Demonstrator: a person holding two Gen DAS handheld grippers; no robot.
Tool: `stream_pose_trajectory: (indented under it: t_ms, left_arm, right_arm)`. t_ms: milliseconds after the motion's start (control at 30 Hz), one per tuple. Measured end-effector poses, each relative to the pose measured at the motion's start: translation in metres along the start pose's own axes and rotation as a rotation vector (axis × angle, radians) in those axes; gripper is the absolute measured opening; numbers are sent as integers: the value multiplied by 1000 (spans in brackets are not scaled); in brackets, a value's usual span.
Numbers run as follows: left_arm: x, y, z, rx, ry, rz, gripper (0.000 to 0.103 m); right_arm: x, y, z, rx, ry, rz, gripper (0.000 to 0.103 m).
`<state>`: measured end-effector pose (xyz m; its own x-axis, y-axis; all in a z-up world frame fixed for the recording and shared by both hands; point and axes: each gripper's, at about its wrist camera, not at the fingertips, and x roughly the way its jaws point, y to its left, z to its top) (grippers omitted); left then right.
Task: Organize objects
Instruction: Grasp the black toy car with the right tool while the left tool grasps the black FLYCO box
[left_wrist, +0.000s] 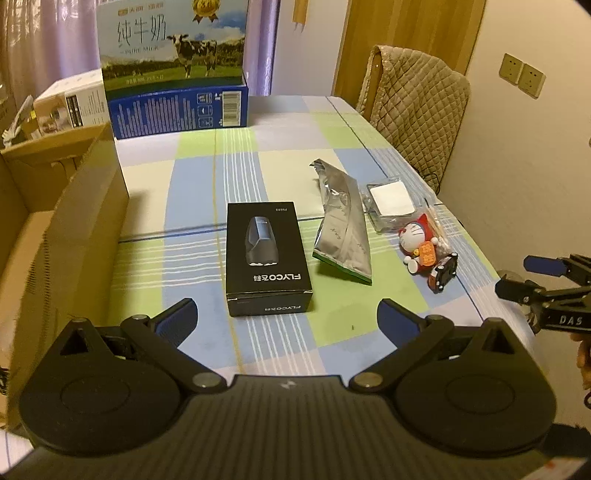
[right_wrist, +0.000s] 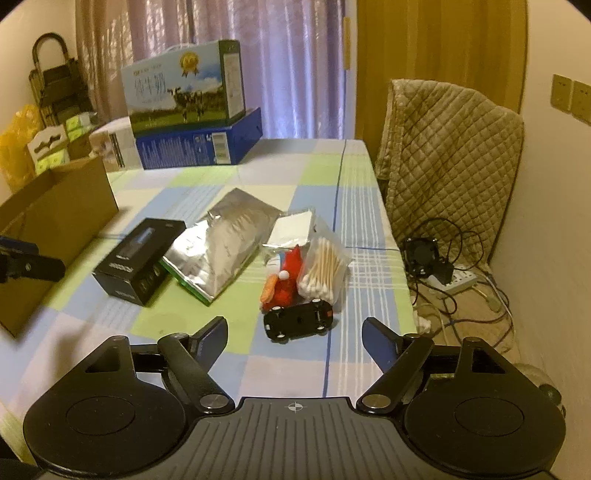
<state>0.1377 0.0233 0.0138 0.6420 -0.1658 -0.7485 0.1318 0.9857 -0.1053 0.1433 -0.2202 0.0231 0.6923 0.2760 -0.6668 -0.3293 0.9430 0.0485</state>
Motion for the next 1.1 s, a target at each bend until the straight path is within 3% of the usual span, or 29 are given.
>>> stream_pose_trajectory:
  t_ms: [533,900,1000,1100]
  left_arm:
    - [49,12,4,-38,39,6,102]
    - [60,20,5,-57,48,-3,102]
    - [62,20,6,-59,47,-4,102]
    - [63,21,7,-60,47,-4,102]
  right_arm:
    - [86,-9,-6,-120,84,39,85]
    - [107,-12,-7,-154,82,32,85]
    - [108,-12,-7,-160,79,34,81]
    - [111,-12,-7,-168,101,39,69]
